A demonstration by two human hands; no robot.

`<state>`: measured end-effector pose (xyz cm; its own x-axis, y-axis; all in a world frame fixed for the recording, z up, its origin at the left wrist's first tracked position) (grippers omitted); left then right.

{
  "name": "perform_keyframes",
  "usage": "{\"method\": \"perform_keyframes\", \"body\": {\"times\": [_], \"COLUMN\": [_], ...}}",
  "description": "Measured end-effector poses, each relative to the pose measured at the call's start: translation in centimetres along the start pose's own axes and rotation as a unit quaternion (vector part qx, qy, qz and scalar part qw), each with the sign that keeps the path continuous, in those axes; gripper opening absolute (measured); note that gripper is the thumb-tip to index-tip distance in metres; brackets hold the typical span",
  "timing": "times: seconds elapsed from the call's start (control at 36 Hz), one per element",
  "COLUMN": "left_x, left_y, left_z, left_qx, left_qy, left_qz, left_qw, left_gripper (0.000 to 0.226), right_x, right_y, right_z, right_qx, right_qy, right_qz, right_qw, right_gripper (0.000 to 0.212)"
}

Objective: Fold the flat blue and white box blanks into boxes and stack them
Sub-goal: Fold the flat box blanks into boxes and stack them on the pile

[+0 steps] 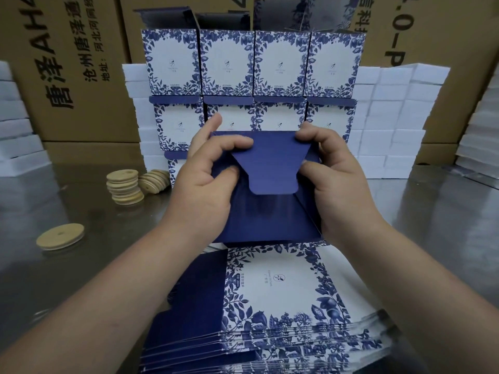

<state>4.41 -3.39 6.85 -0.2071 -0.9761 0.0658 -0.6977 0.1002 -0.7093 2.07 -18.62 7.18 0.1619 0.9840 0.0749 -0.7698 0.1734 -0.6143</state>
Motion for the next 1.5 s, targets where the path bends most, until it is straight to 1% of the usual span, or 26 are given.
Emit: {"method": "perform_keyframes", "body": {"times": [0.06, 0.14, 0.22, 0.31, 0.39, 0.44, 0.5, 0.56, 0.61, 0.67, 0.72, 0.83, 0.92, 1.11, 1.39, 1.5], "left_x": [0.0, 0.0, 0.0, 0.0, 0.2, 0.2, 0.3, 0.2, 0.0, -0.2, -0.3, -0.2, -0.3, -0.4, -0.3, -0.2], "left_y": [0.0, 0.0, 0.0, 0.1, 0.1, 0.1, 0.1, 0.1, 0.1, 0.0, -0.2, -0.3, -0.4, -0.3, -0.2, -0.2], "left_z": [-0.1, -0.3, -0.4, -0.6, -0.8, -0.8, -0.8, -0.8, -0.6, -0.4, 0.0, 0.8, 1.0, 1.0, 1.2, 1.3], "left_qx": [0.000, -0.008, -0.015, -0.014, -0.001, 0.002, 0.001, 0.003, -0.012, -0.043, -0.063, -0.112, -0.124, -0.125, -0.112, -0.100], "left_qy": [-0.003, 0.002, 0.000, -0.026, -0.077, -0.109, -0.133, -0.150, -0.152, -0.161, -0.188, -0.201, -0.197, -0.198, -0.202, -0.211], "left_qz": [0.000, 0.003, 0.003, 0.012, 0.028, 0.036, 0.044, 0.049, 0.046, 0.039, 0.042, 0.067, 0.072, 0.077, 0.065, 0.064], "left_qw": [1.000, 1.000, 1.000, 0.999, 0.997, 0.993, 0.990, 0.987, 0.987, 0.985, 0.979, 0.971, 0.970, 0.969, 0.971, 0.970], "left_gripper": [0.045, 0.031, 0.031, 0.028, 0.023, 0.024, 0.029, 0.042, 0.060, 0.074, 0.083, 0.087, 0.087, 0.088, 0.087, 0.085], "right_x": [-0.1, -0.2, -0.4, -0.3, -0.3, -0.2, -0.1, -0.1, -0.3, -0.4, -0.2, -0.1, -0.1, -0.1, -0.4, -0.4], "right_y": [0.1, 0.2, 0.2, 0.3, 0.2, 0.3, 0.3, 0.4, 0.3, 0.1, 0.1, 0.5, 0.5, 0.5, 0.5, 0.5], "right_z": [0.1, 0.2, 0.2, 0.2, 0.2, 0.2, 0.0, -0.2, -0.6, -0.8, -0.8, -1.3, -1.2, -1.1, -0.9, -0.7], "right_qx": [0.015, 0.022, 0.023, 0.025, 0.020, -0.001, -0.026, -0.031, -0.008, 0.019, 0.042, 0.060, 0.067, 0.076, 0.071, 0.056], "right_qy": [0.014, 0.028, 0.035, 0.052, 0.076, 0.106, 0.136, 0.128, 0.118, 0.137, 0.168, 0.219, 0.230, 0.253, 0.256, 0.262], "right_qz": [-0.016, -0.016, -0.020, -0.016, -0.011, -0.008, -0.006, 0.010, 0.014, -0.001, -0.006, -0.003, -0.002, 0.018, 0.019, 0.012], "right_qw": [1.000, 0.999, 0.999, 0.998, 0.997, 0.994, 0.990, 0.991, 0.993, 0.990, 0.985, 0.974, 0.971, 0.964, 0.964, 0.963], "right_gripper": [0.053, 0.052, 0.051, 0.036, 0.034, 0.033, 0.042, 0.057, 0.075, 0.092, 0.096, 0.083, 0.080, 0.082, 0.072, 0.064]}}
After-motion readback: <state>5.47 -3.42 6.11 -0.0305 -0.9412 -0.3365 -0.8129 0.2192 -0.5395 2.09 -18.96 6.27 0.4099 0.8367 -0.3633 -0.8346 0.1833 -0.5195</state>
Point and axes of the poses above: each hand's wrist, its own y-axis away from the middle knuckle, its own x-axis out of the palm, z = x × y, the point moved 3 cm from there along -y, towards the middle knuckle, and after that the axes turned 10 degrees about y, right-handed, at the moved point
